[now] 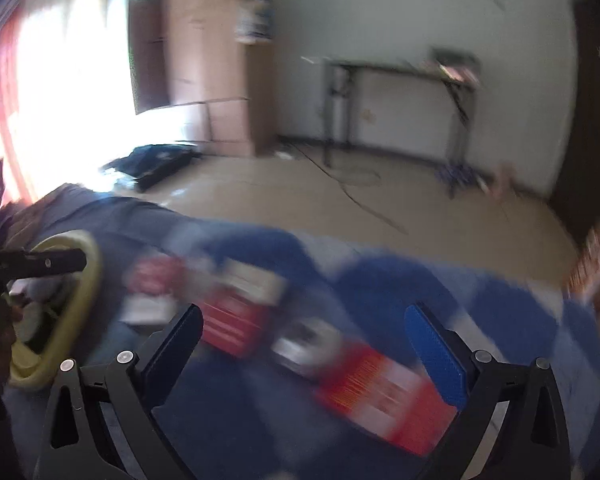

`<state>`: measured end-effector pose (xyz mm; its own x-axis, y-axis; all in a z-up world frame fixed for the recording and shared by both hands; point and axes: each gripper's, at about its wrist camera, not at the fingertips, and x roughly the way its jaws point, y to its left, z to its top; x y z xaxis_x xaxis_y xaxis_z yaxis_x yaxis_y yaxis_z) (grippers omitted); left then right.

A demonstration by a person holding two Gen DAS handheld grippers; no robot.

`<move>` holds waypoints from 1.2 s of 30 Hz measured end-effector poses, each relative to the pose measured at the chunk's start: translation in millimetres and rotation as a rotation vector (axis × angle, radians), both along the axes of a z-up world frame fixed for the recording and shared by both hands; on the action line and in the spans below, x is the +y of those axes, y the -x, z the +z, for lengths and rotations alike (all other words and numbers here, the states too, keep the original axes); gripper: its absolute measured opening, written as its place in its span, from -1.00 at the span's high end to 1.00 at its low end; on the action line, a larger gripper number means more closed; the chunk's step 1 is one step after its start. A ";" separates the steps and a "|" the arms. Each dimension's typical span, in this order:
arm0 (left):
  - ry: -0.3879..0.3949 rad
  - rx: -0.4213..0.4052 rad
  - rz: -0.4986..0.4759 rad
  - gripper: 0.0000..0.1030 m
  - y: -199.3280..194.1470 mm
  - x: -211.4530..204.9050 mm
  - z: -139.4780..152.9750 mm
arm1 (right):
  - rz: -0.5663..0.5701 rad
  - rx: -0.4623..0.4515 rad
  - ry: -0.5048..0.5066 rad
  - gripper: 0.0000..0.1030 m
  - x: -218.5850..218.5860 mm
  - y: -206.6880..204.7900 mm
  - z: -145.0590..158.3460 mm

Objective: Organize rigid objects
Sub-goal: 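Grasp the red Hongqiqu box with left gripper while right gripper reaches the Double Happiness box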

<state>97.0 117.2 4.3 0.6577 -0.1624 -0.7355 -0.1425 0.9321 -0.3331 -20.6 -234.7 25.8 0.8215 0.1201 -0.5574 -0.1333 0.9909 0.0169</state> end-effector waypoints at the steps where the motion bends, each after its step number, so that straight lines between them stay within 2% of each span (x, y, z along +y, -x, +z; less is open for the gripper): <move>1: -0.019 -0.003 0.041 -1.00 -5.4 -11.1 -8.2 | -0.032 0.021 -0.029 -0.99 -11.9 -2.9 -6.3; 4: -0.090 0.026 0.067 -1.00 -20.4 -36.6 -31.9 | -0.069 0.080 -0.072 -0.99 -32.1 -23.3 -20.7; 7: -0.142 0.048 0.023 -1.00 -26.1 -58.2 -47.3 | -0.066 0.128 -0.007 -0.99 -32.0 -33.4 -28.5; 9: -0.176 0.050 0.034 -1.00 -26.9 -61.8 -53.7 | -0.066 0.138 0.026 -0.99 -30.7 -39.7 -27.9; 11: -0.179 0.034 0.073 -1.00 -25.4 -59.4 -58.0 | -0.073 0.151 0.052 -0.99 -30.4 -40.6 -30.0; 13: -0.172 0.026 0.083 -1.00 -25.7 -58.2 -59.3 | -0.096 0.160 0.021 -0.99 -32.3 -44.8 -33.0; 16: -0.168 0.030 0.078 -0.97 -25.5 -53.6 -61.7 | -0.088 0.170 -0.076 -0.99 -35.0 -46.6 -39.4; 18: -0.189 0.038 0.057 -0.97 -26.1 -54.9 -62.8 | -0.095 0.178 -0.056 -0.99 -33.1 -48.2 -43.3; 21: -0.210 0.035 0.033 -0.87 -25.7 -59.2 -60.4 | -0.108 0.190 0.019 -0.99 -26.7 -52.6 -51.2; 24: -0.215 0.030 0.017 -0.63 -26.3 -61.9 -58.3 | -0.128 0.182 0.037 -0.99 -21.5 -53.5 -51.8; 29: -0.262 0.017 -0.021 -0.25 -23.2 -63.8 -53.8 | -0.085 0.151 0.143 -0.99 -3.5 -52.2 -57.6; 34: -0.245 -0.010 -0.053 -0.21 -19.9 -59.3 -43.6 | 0.026 0.098 0.187 -0.97 -2.8 -42.7 -52.9; 36: -0.238 -0.037 -0.057 -0.20 -16.9 -56.3 -34.6 | 0.057 0.062 0.193 -0.90 -7.7 -37.0 -47.4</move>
<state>113.9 60.9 -30.3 0.6794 -0.0253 -0.7333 -0.0789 0.9911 -0.1073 16.5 -242.4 -21.7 0.7800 0.0514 -0.6237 -0.1941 0.9673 -0.1631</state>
